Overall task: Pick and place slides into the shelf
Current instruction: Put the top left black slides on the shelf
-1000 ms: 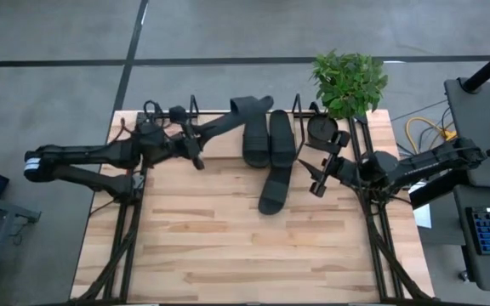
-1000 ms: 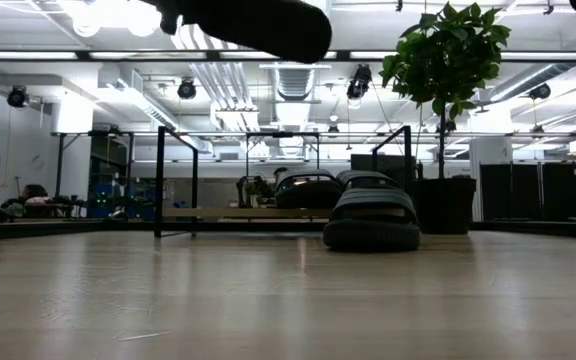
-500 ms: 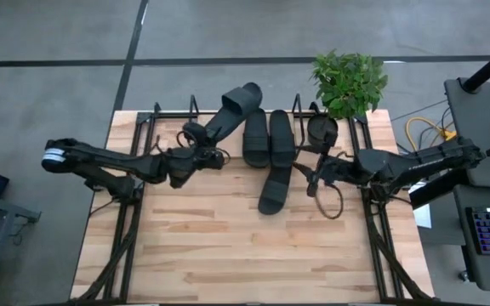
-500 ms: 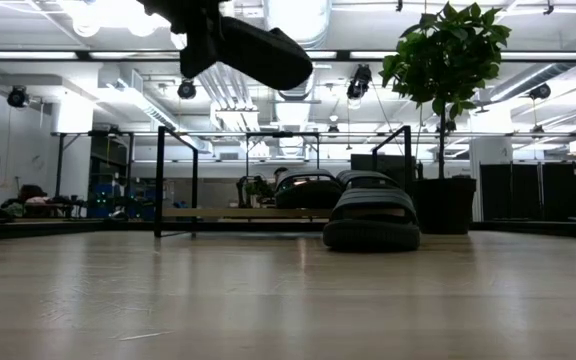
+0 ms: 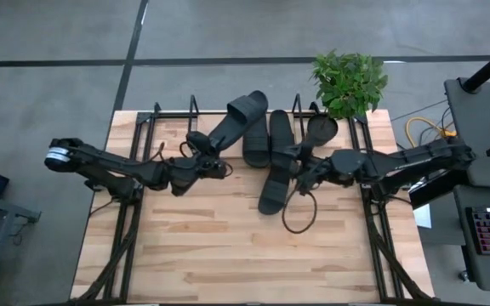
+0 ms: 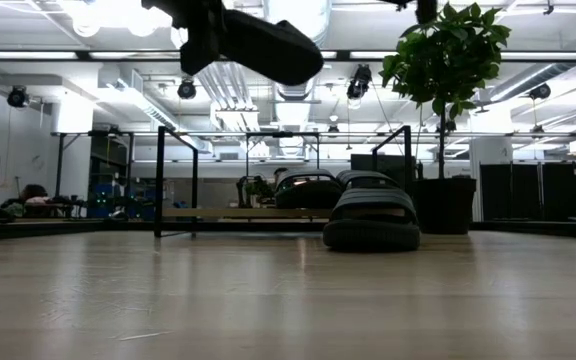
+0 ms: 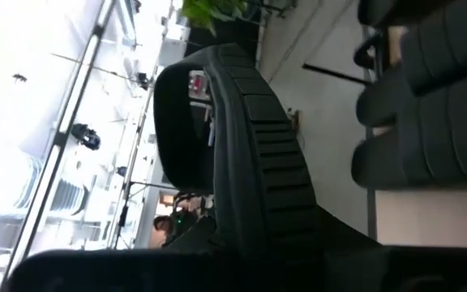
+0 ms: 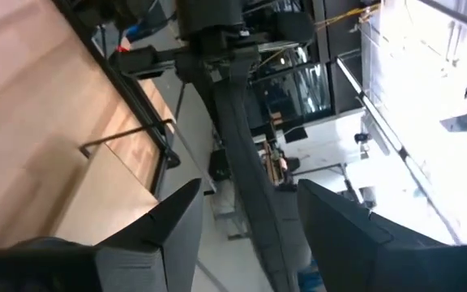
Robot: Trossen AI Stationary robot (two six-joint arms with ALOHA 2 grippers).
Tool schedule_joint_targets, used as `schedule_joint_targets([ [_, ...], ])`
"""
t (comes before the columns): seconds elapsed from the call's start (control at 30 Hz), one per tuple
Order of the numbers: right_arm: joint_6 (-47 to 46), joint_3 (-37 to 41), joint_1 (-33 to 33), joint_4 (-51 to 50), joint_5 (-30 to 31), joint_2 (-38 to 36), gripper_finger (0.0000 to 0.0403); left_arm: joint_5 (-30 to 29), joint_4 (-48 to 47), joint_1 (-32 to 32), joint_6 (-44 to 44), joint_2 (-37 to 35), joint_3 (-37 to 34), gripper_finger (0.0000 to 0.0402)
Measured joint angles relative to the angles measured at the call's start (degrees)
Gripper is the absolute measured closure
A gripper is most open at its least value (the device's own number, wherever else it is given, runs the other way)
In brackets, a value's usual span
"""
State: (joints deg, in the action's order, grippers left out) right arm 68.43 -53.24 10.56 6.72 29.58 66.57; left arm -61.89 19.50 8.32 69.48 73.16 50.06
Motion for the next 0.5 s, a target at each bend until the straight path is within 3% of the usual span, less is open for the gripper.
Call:
schedule_joint_targets([
  [0.27,6.5,-8.6,-2.2,-3.9,2.6,8.9,0.0211,0.0,2.4,1.0,1.4,1.8,1.0,0.0368],
  [0.5,-4.2,-16.0,-5.2,-18.6,1.7,8.4,0.0211,0.0,2.4,4.6,1.5,-0.8,-0.7,0.0368],
])
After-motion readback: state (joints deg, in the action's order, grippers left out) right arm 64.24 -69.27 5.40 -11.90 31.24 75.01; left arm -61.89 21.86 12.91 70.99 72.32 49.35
